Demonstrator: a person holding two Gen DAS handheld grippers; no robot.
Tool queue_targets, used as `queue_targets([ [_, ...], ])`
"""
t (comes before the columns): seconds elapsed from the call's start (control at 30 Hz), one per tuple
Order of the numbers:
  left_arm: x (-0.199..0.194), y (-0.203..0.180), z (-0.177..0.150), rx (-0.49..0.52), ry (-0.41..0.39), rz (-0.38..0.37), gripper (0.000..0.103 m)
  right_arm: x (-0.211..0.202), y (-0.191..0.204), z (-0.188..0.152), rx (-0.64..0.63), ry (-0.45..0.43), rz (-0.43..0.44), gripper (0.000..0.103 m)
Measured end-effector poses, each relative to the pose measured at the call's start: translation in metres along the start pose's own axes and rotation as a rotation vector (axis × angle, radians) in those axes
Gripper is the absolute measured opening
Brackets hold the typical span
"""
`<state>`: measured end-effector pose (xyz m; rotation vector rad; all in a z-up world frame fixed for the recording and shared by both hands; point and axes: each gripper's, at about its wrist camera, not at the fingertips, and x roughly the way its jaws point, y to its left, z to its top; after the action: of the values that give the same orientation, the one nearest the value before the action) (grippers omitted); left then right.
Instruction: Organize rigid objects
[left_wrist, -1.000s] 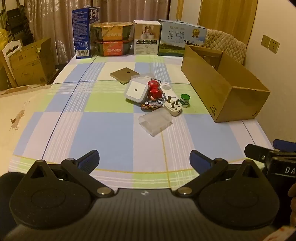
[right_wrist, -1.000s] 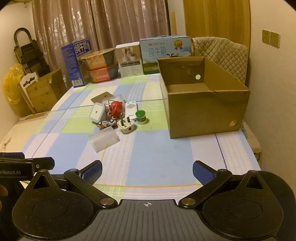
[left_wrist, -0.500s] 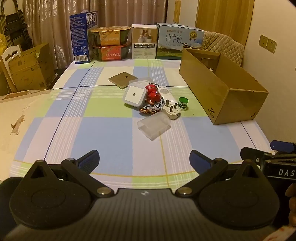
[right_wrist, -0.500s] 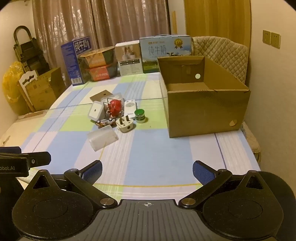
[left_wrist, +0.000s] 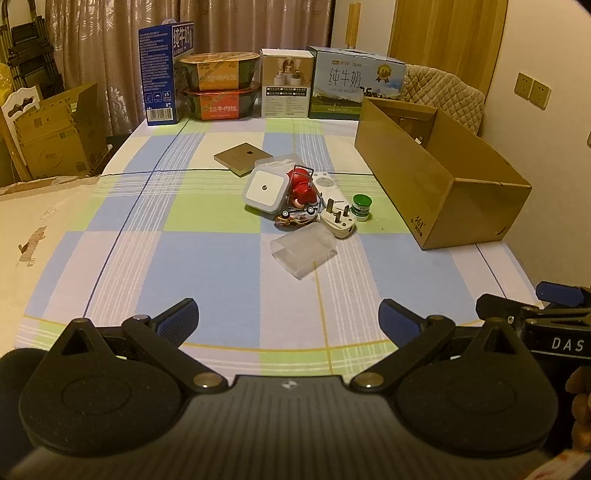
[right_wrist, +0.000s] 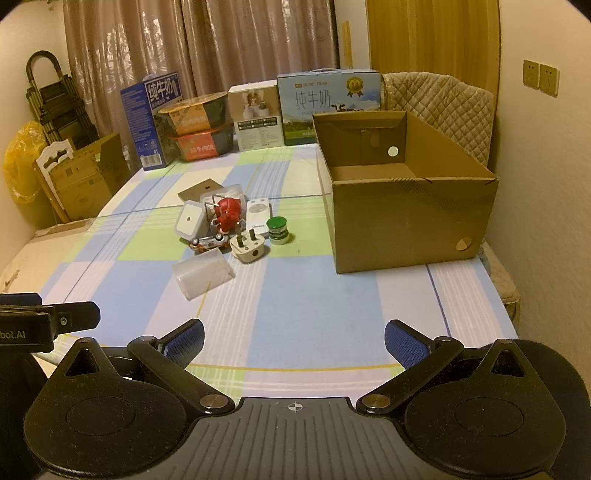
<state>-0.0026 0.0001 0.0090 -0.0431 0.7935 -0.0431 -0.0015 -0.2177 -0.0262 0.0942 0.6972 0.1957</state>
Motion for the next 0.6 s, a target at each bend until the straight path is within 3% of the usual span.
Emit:
queue_targets([
  [0.6,0.0013,-0.0029,-0.0011,-0.001,0.004,-0.008,0.102,-0.0010,-0.0028,-0.0016,0.004,0.002,-0.002,0.101],
])
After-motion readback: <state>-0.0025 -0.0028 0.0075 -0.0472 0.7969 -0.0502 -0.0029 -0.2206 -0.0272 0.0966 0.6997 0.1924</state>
